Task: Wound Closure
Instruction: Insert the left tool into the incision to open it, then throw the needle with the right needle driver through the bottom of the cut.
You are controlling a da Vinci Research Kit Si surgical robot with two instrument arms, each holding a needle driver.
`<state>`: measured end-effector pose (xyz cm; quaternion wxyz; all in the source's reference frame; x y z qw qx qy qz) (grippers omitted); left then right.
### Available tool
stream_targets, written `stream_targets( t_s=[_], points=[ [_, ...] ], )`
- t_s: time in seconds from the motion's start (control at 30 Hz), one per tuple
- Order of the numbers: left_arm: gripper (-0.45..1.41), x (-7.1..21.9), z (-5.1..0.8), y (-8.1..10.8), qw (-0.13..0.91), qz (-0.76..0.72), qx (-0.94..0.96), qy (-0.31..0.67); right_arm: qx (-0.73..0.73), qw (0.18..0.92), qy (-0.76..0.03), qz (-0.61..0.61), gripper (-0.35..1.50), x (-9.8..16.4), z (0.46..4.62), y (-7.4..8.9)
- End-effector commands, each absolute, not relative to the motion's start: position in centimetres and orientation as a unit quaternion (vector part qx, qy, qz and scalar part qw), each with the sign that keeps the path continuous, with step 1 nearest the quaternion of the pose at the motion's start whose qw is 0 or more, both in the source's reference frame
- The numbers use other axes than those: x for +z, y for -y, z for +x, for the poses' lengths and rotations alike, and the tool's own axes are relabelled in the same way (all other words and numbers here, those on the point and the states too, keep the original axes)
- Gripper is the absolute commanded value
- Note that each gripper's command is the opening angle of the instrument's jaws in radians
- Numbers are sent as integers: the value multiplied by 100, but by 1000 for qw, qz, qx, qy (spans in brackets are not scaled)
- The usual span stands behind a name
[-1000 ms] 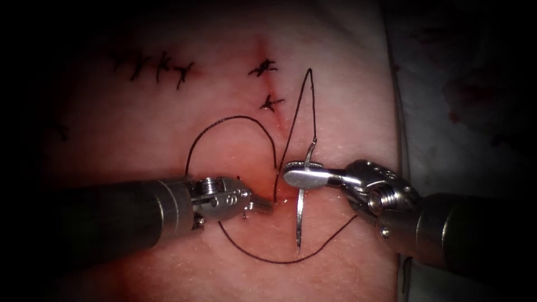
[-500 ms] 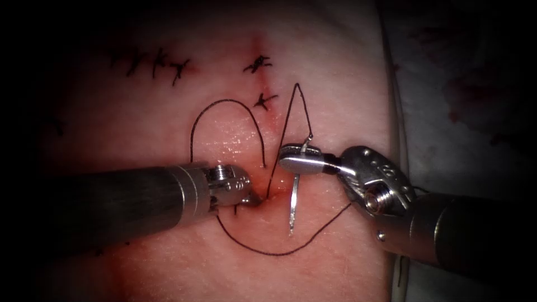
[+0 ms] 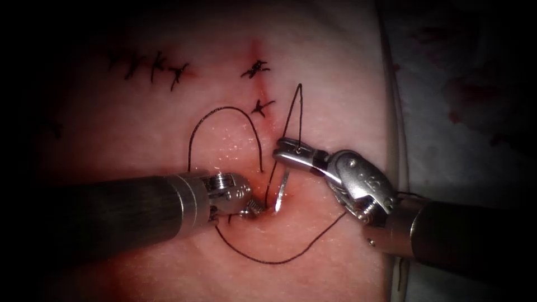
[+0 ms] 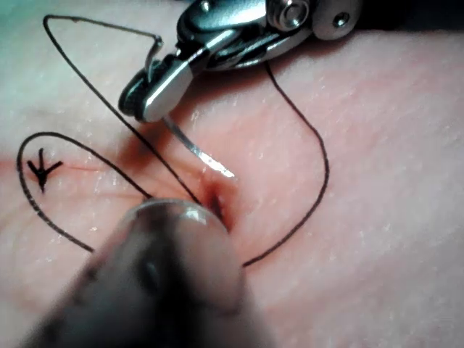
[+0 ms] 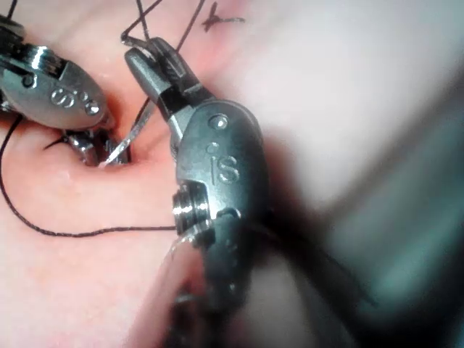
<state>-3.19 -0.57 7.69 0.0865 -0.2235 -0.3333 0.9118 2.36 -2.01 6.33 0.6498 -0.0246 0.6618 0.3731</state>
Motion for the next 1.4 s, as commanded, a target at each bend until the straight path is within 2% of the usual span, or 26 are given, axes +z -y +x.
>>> stream_targets(
  t_s=[0.03, 0.53, 1.07, 1.1, 1.23, 1.4],
  points=[
    [41, 775, -324, 55, 85, -225, 912, 333, 366, 652, -663, -33, -35, 640, 246, 200],
    [31, 763, -321, 55, 86, -226, 909, 340, 294, 679, -664, -107, -35, 650, 263, 211],
    [27, 755, -319, 47, 93, -221, 912, 333, 152, 731, -663, -47, -35, 680, 267, 273],
    [19, 751, -319, 43, 94, -220, 913, 330, 178, 728, -661, -29, -35, 679, 265, 270],
    [9, 731, -317, 23, 122, -241, 921, 282, 264, 724, -637, 15, -35, 677, 263, 257],
    [9, 689, -311, -9, 169, -292, 920, 200, 310, 733, -602, 61, -35, 684, 264, 250]
  ],
)
